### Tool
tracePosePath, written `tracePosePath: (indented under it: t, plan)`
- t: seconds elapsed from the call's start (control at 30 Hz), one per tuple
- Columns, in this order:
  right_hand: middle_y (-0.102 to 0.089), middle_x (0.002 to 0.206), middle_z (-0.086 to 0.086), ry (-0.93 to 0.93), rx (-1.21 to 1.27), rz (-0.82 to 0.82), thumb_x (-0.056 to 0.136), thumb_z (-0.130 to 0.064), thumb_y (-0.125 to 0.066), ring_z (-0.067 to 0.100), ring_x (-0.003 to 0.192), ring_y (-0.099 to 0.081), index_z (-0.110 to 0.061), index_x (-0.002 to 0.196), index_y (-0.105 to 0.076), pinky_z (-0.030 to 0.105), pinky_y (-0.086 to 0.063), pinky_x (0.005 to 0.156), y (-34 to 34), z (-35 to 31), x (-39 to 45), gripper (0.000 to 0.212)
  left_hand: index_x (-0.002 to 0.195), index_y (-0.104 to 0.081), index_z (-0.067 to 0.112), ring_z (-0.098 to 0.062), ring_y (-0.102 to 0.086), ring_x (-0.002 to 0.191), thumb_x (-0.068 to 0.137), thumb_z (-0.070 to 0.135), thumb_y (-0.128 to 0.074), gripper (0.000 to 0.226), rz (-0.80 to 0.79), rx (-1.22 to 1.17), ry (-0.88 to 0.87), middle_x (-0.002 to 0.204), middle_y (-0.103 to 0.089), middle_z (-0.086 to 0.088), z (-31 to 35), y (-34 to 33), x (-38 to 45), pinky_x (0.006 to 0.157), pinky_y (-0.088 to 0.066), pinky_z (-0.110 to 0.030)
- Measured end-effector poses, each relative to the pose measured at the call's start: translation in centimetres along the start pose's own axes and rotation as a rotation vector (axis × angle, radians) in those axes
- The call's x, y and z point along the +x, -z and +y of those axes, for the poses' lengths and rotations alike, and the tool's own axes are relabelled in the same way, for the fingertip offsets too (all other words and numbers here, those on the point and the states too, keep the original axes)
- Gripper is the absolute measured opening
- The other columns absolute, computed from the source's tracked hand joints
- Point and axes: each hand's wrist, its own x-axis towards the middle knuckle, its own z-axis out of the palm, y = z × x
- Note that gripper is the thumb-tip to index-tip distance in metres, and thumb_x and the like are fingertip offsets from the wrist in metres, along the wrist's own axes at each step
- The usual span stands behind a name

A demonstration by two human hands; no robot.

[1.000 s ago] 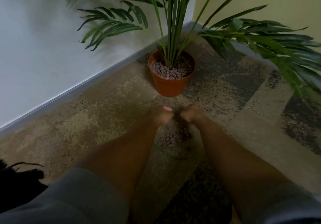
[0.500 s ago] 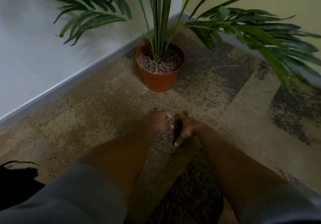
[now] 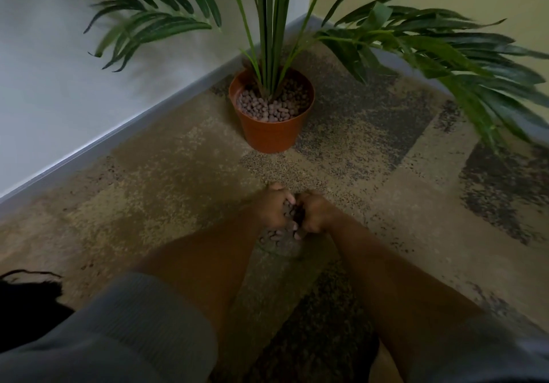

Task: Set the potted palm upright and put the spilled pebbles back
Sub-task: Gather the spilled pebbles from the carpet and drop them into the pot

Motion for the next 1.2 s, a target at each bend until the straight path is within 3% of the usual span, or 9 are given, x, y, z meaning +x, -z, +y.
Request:
tracePosePath:
  t: [0.2, 0.33, 0.43, 0.53, 0.67, 0.83, 1.0, 1.1, 1.2]
  plan:
    - [-0.050, 0.119, 0.005, 0.046, 0.105, 0.046, 0.066, -0.009, -0.084, 0.023, 0.109, -0.055, -0.010, 0.109, -0.064, 0.019, -0.039, 0.080, -0.4, 0.0, -0.2, 0.048, 0.123, -0.051, 0.022, -0.024, -0.045, 0.115, 0.058, 0.029, -0.087, 0.075, -0.081, 0.043, 0.078, 0.129, -0.032, -0.006, 0.3, 0.3, -0.5, 0.099, -0.046, -0.036]
    - [-0.061, 0.115, 0.006, 0.074, 0.144, 0.083, 0.076, -0.006, -0.074, 0.022, 0.104, -0.062, -0.010, 0.104, -0.070, 0.022, -0.046, 0.083, -0.3, -0.5, -0.5, 0.028, 0.108, -0.056, 0.026, -0.026, -0.038, 0.121, 0.043, 0.050, -0.085, 0.075, -0.130, 0.156, 0.077, 0.117, -0.044, -0.001, 0.8, 0.0, -0.2, 0.098, -0.043, -0.040]
    - [-0.066, 0.111, 0.006, 0.075, 0.167, 0.073, 0.080, -0.007, -0.071, 0.018, 0.096, -0.061, -0.010, 0.099, -0.072, 0.020, -0.046, 0.081, -0.5, -1.0, -0.4, 0.020, 0.108, -0.060, 0.018, -0.026, -0.041, 0.120, 0.052, 0.039, -0.088, 0.065, -0.085, 0.143, 0.086, 0.122, -0.047, -0.006, 0.8, 0.3, -0.7, 0.093, -0.043, -0.035]
    - [-0.070, 0.104, 0.008, 0.034, 0.280, 0.062, 0.076, 0.001, -0.069, 0.018, 0.085, -0.063, -0.009, 0.094, -0.075, 0.024, -0.051, 0.076, -0.8, -1.2, -0.3, 0.021, 0.107, -0.063, 0.014, -0.022, -0.051, 0.106, 0.060, 0.029, -0.088, 0.056, -0.040, 0.073, 0.115, 0.116, -0.053, -0.006, 0.1, 0.3, -0.7, 0.075, -0.040, -0.028]
    - [-0.072, 0.093, 0.012, -0.097, 0.603, 0.021, 0.078, 0.010, -0.065, 0.027, 0.077, -0.068, -0.013, 0.078, -0.073, 0.042, -0.060, 0.080, -0.9, -1.1, -0.4, 0.025, 0.100, -0.067, 0.018, -0.017, -0.061, 0.089, 0.058, 0.024, -0.089, 0.048, -0.039, -0.024, 0.154, 0.103, -0.066, 0.000, -0.5, 0.8, -0.9, 0.070, -0.044, -0.024]
    - [-0.073, 0.091, 0.011, -0.143, 0.647, 0.002, 0.079, 0.006, -0.070, 0.021, 0.071, -0.068, -0.007, 0.090, -0.076, 0.037, -0.061, 0.077, -1.0, -1.4, 0.0, 0.019, 0.096, -0.069, 0.016, -0.001, -0.052, 0.065, 0.065, 0.017, -0.086, 0.036, -0.052, -0.153, 0.168, 0.075, -0.058, 0.012, -0.8, 1.3, -1.2, 0.053, -0.034, -0.017]
    - [-0.074, 0.098, 0.012, -0.154, 0.584, -0.024, 0.077, 0.003, -0.072, 0.023, 0.079, -0.072, -0.003, 0.097, -0.076, 0.040, -0.061, 0.077, -1.3, -1.8, 0.3, 0.021, 0.093, -0.065, 0.019, -0.002, -0.055, 0.065, 0.064, 0.029, -0.088, 0.038, -0.153, -0.168, 0.193, 0.089, -0.067, 0.002, -1.5, 1.8, -1.0, 0.056, -0.041, -0.018]
    - [-0.074, 0.097, 0.012, -0.136, 0.474, -0.058, 0.080, -0.004, -0.072, 0.025, 0.084, -0.074, -0.005, 0.100, -0.075, 0.041, -0.060, 0.081, -1.3, -2.0, 0.4, 0.020, 0.090, -0.070, 0.011, -0.006, -0.056, 0.064, 0.054, 0.047, -0.088, 0.054, -0.130, -0.284, 0.200, 0.080, -0.066, 0.001, -1.9, 1.4, -0.6, 0.068, -0.045, -0.024]
    - [-0.075, 0.100, 0.012, -0.104, 0.360, -0.064, 0.084, -0.009, -0.068, 0.026, 0.088, -0.074, -0.006, 0.103, -0.075, 0.040, -0.060, 0.083, -1.1, -2.2, 0.4, 0.020, 0.099, -0.070, 0.010, -0.008, -0.057, 0.070, 0.066, 0.024, -0.087, 0.039, -0.099, -0.223, 0.192, 0.081, -0.064, 0.002, -2.3, 1.3, -1.0, 0.068, -0.044, -0.022]
